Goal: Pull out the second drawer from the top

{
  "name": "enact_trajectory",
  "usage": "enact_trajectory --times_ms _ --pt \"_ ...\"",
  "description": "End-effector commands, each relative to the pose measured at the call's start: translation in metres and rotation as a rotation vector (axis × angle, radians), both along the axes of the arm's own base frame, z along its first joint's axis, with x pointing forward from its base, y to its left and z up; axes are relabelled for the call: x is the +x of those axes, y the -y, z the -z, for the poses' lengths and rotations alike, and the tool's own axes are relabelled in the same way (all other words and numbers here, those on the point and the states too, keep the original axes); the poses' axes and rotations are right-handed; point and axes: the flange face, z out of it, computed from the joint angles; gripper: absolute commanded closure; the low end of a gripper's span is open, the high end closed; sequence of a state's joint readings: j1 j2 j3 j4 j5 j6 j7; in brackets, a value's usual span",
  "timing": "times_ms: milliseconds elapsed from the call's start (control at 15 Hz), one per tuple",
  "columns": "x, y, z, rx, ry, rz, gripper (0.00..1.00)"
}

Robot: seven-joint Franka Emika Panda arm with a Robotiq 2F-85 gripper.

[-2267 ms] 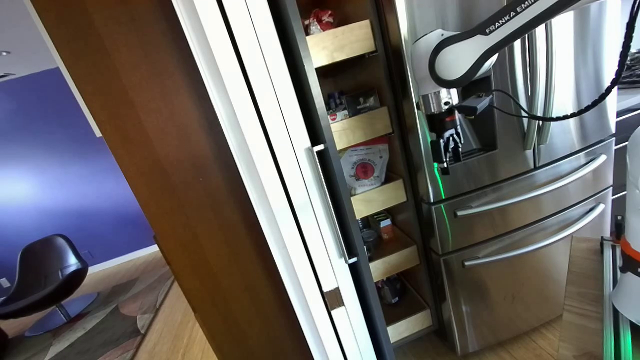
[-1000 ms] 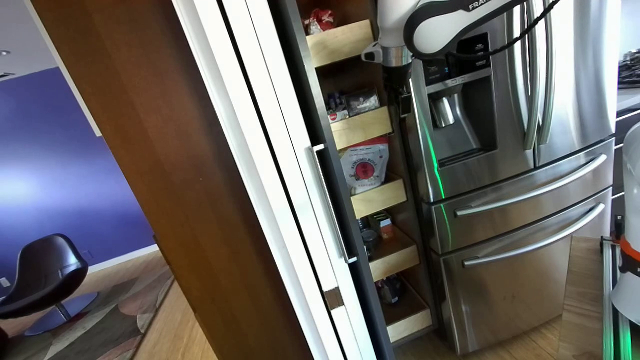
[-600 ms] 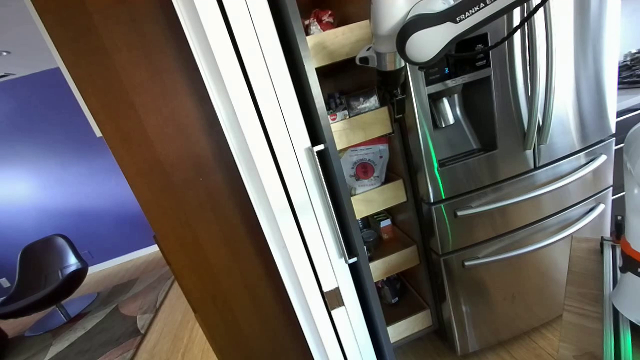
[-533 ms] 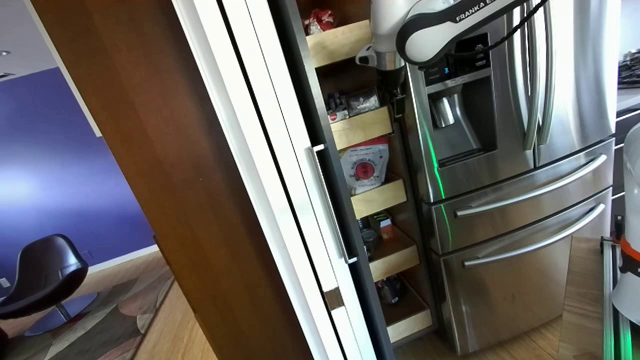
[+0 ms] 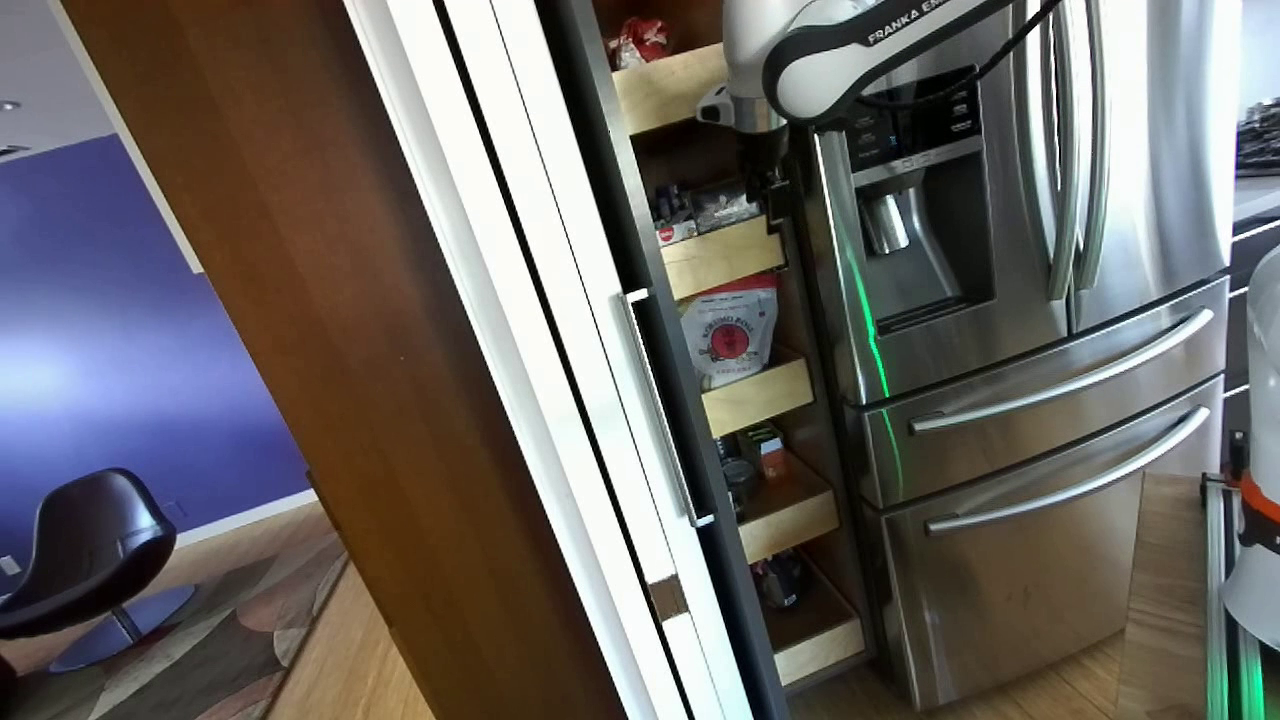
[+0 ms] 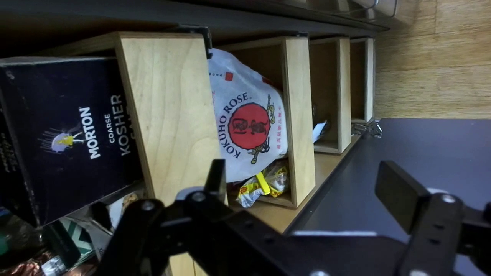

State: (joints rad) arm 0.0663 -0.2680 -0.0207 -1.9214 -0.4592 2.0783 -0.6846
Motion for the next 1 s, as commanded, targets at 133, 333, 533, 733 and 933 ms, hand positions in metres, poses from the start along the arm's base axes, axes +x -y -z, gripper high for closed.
enact_trajectory --times_ms 133,333,533,733,933 --pt "0.056 0.005 -0.004 -0.032 -0.035 -0.023 0.00" --pt "0.078 0.001 0.004 -0.060 -0.013 -0.012 0.00" --pt "0.096 0.001 0.013 -0.064 -0.001 -0.015 0.00" --pt "0.111 0.003 0.018 -0.066 0.040 -0.027 0.00" --pt "0.124 0.005 0.024 -0.062 0.072 -0.043 0.00"
